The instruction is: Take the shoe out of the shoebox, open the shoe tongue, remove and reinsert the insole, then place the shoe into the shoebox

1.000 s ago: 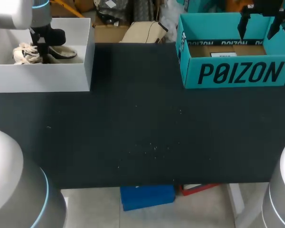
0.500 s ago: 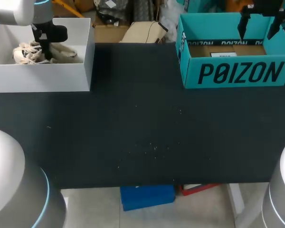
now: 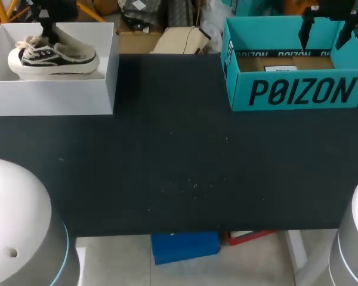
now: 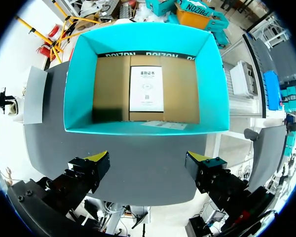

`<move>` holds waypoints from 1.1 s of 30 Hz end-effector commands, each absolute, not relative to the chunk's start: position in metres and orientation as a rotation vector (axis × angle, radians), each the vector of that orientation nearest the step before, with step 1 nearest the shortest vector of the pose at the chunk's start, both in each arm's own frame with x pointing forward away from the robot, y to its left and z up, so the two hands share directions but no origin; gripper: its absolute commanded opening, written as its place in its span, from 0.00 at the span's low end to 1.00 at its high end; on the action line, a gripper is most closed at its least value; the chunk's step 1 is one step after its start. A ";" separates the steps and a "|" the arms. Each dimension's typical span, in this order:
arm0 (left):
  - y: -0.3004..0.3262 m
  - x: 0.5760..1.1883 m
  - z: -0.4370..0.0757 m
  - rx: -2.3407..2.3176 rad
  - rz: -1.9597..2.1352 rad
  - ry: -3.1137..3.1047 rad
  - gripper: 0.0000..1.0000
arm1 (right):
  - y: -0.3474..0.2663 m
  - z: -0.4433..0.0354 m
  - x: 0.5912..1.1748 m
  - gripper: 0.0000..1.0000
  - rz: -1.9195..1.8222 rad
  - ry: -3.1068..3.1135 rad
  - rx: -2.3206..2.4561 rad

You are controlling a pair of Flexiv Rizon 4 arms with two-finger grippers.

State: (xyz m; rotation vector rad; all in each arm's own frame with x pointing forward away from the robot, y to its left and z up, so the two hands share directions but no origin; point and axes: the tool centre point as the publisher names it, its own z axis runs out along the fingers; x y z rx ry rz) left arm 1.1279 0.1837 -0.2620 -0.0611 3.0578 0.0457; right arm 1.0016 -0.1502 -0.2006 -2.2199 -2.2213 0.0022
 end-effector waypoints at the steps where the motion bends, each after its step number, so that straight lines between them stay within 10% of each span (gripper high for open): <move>1: 0.167 1.107 -0.181 -0.054 0.080 3.027 0.00 | -0.150 -0.200 1.001 1.00 0.003 -2.220 -2.220; 14: 0.051 1.030 -0.131 -0.087 0.000 3.002 0.00 | -0.150 -0.200 1.001 1.00 0.003 -2.220 -2.220; 33: -0.168 0.903 -0.217 -0.142 -0.003 3.086 0.00 | -0.150 -0.200 1.001 1.00 0.003 -2.220 -2.220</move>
